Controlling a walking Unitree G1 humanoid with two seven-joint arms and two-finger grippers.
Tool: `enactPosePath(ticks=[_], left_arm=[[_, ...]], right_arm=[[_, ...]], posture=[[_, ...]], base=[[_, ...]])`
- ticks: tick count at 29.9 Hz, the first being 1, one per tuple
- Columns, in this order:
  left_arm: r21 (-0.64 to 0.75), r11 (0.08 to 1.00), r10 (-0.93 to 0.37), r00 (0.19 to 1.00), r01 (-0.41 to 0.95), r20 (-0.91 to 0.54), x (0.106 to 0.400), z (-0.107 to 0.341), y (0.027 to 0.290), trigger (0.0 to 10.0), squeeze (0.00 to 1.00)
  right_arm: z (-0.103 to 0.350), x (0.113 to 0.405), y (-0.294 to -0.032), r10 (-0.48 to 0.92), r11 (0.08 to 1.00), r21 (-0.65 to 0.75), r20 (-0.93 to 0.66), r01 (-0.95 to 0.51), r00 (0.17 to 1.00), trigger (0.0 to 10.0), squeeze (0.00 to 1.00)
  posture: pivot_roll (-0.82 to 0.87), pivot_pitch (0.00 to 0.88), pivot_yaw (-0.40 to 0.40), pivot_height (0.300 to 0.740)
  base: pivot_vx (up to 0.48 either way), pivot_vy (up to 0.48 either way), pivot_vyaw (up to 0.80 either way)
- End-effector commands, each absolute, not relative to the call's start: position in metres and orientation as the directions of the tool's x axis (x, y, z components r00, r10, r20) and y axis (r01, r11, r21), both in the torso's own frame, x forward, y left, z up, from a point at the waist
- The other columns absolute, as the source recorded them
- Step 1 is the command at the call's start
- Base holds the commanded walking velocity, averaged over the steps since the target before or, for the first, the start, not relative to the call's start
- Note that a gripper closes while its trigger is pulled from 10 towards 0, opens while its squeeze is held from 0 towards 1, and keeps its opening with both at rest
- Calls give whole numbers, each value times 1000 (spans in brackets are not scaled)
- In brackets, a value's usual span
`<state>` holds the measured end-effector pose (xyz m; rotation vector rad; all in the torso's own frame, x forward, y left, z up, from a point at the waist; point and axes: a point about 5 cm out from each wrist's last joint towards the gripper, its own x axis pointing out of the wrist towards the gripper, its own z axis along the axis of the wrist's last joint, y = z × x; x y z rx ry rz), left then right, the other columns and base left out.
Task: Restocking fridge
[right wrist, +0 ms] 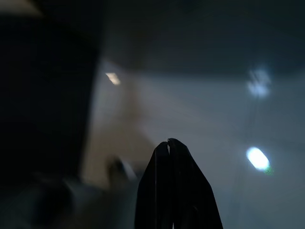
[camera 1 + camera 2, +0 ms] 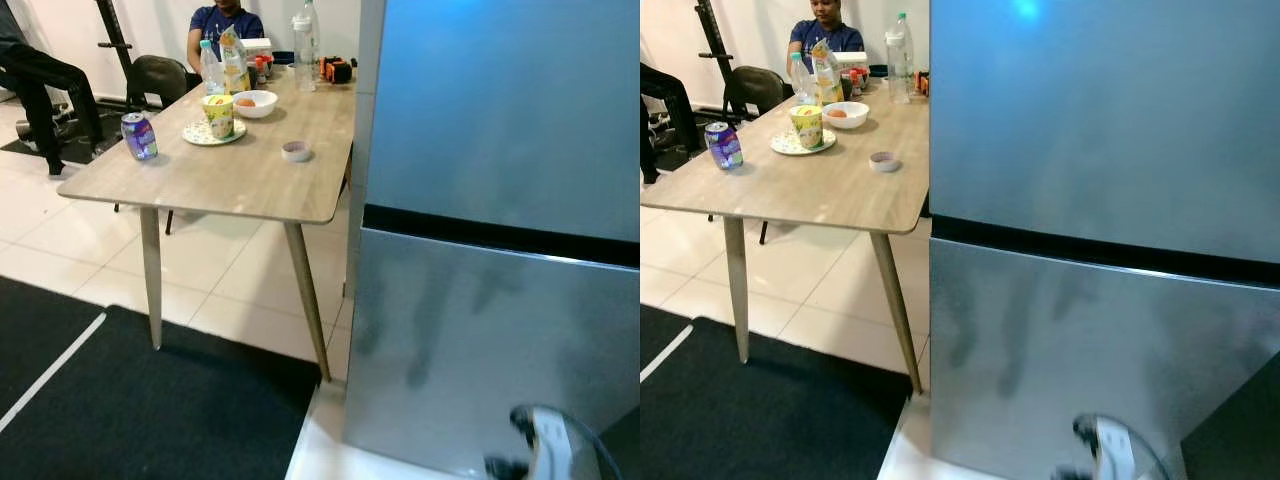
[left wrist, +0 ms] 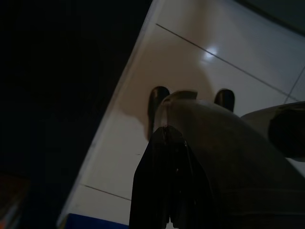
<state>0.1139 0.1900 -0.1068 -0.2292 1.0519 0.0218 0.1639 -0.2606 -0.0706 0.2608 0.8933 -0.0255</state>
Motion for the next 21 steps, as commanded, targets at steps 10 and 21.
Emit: enactPosePath(ticks=[10,21], left_arm=[[-167,976,-86,462,-138,-883,102,-110,192,10000,0],[-159,979,-83,460,-128,-884,103,-109,196,10000,0]], right_arm=[[-87,126,-258,80,974,177,-857,144,509,10000,0],[-86,132,-255,91,979,172,-855,112,511,10000,0]], posture=[[-81,44,-9,740],[-81,29,-7,740]], base=[[0,0,796],[0,0,794]])
